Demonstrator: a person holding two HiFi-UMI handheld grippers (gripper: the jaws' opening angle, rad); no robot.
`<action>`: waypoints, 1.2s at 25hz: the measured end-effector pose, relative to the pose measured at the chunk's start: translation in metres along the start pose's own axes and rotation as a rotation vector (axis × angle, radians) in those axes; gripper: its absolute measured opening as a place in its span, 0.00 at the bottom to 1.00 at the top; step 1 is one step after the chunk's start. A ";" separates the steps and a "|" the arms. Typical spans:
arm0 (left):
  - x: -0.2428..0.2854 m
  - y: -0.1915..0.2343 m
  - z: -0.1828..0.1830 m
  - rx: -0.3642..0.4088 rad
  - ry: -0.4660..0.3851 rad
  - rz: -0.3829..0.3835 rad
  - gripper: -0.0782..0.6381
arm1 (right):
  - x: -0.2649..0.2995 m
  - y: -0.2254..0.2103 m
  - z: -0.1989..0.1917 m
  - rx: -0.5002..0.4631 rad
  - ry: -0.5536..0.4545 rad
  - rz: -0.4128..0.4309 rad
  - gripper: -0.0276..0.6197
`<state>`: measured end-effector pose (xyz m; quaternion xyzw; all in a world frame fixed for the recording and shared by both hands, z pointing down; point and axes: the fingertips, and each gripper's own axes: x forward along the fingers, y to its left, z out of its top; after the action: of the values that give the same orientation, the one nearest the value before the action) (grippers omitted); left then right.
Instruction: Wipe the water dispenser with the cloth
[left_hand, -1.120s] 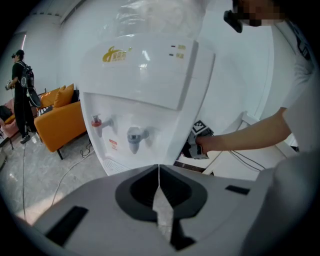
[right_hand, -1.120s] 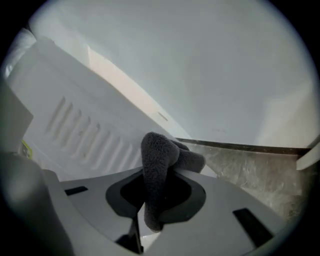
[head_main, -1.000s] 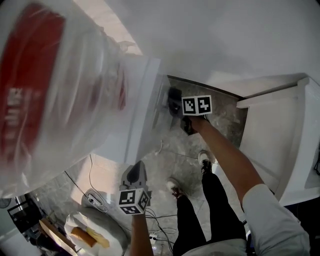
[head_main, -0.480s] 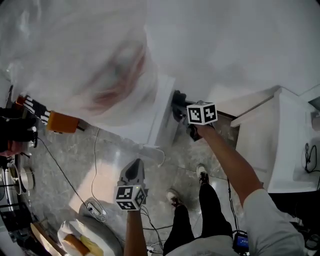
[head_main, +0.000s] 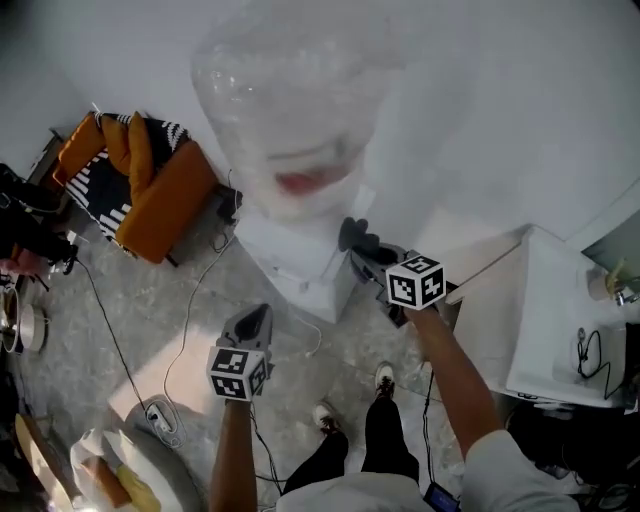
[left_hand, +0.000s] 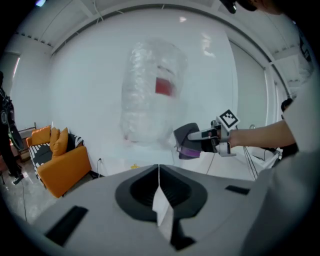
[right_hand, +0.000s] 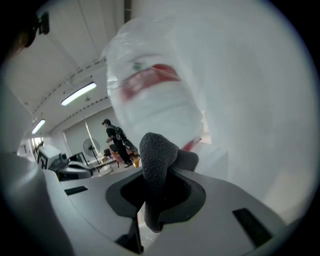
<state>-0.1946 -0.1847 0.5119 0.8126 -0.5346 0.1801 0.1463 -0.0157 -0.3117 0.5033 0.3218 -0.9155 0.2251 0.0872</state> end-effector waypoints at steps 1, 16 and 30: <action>-0.009 0.001 0.009 0.002 -0.016 0.002 0.13 | -0.008 0.019 0.004 -0.058 0.014 -0.010 0.14; -0.152 -0.005 0.142 0.209 -0.266 0.060 0.13 | -0.115 0.196 0.094 -0.420 -0.109 -0.151 0.14; -0.228 -0.031 0.198 0.311 -0.439 0.111 0.13 | -0.161 0.267 0.132 -0.584 -0.166 -0.092 0.14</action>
<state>-0.2220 -0.0722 0.2314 0.8142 -0.5633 0.0872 -0.1099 -0.0605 -0.1009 0.2424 0.3417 -0.9299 -0.0786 0.1112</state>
